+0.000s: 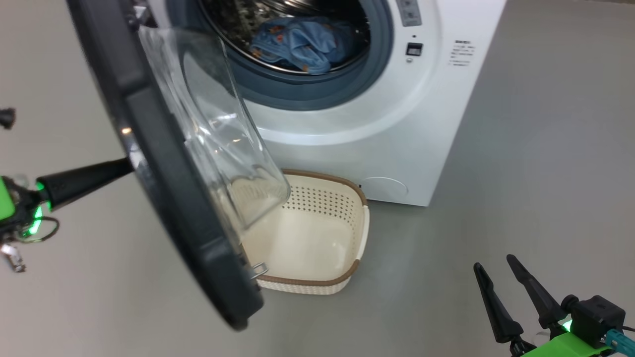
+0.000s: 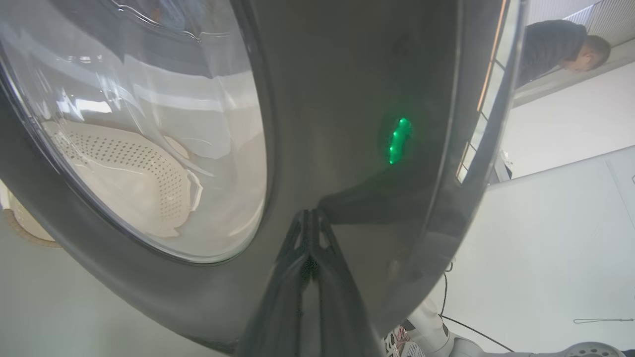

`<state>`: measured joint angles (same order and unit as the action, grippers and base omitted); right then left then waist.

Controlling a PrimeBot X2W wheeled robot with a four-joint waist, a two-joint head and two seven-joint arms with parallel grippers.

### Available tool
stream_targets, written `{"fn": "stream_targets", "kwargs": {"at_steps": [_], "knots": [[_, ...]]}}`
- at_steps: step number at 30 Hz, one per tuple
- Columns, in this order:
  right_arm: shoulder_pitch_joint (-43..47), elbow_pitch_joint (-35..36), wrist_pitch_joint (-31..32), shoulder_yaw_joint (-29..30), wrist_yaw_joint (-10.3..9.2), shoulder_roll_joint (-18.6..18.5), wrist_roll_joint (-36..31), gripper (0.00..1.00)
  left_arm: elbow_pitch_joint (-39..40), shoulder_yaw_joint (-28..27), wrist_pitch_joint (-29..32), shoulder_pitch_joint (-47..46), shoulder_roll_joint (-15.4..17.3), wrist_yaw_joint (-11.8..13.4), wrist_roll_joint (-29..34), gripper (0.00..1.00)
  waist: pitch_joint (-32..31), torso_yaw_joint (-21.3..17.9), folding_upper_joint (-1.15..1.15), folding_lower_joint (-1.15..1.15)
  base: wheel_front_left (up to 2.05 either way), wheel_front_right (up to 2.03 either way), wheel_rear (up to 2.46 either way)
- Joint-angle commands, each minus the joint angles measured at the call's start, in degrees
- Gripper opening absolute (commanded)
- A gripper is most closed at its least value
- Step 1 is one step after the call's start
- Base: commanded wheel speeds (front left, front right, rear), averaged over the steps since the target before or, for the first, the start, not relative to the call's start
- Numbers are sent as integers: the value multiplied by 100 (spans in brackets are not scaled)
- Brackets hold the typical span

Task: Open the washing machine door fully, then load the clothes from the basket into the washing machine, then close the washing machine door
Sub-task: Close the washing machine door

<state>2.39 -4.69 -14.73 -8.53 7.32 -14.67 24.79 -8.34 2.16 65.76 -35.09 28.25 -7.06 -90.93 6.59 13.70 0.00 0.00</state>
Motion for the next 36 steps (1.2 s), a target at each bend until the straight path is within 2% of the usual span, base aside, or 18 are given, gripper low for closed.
{"fn": "stream_targets", "kwargs": {"at_steps": [1,10,21,27,36], "knots": [[-79,158,-27,-64,17,-51,-34,100,242,-168,-63,-390,143,-43,21,0,93,-210,0,0,0,0,0],[-234,180,-27,-20,17,46,-50,100,256,-43,-383,-774,-221,-43,190,0,269,-555,0,0,0,0,0],[-442,192,-27,43,17,177,-67,100,47,122,-1306,-1203,-558,-43,627,0,460,-1040,0,0,0,0,0],[-441,178,-27,82,17,205,-72,100,-37,238,-1521,-1176,-476,-43,658,0,438,-1098,0,0,0,0,0],[-273,148,-27,108,17,189,-73,100,64,214,-1835,-506,-183,-43,609,0,172,-856,0,0,0,0,0]]}}
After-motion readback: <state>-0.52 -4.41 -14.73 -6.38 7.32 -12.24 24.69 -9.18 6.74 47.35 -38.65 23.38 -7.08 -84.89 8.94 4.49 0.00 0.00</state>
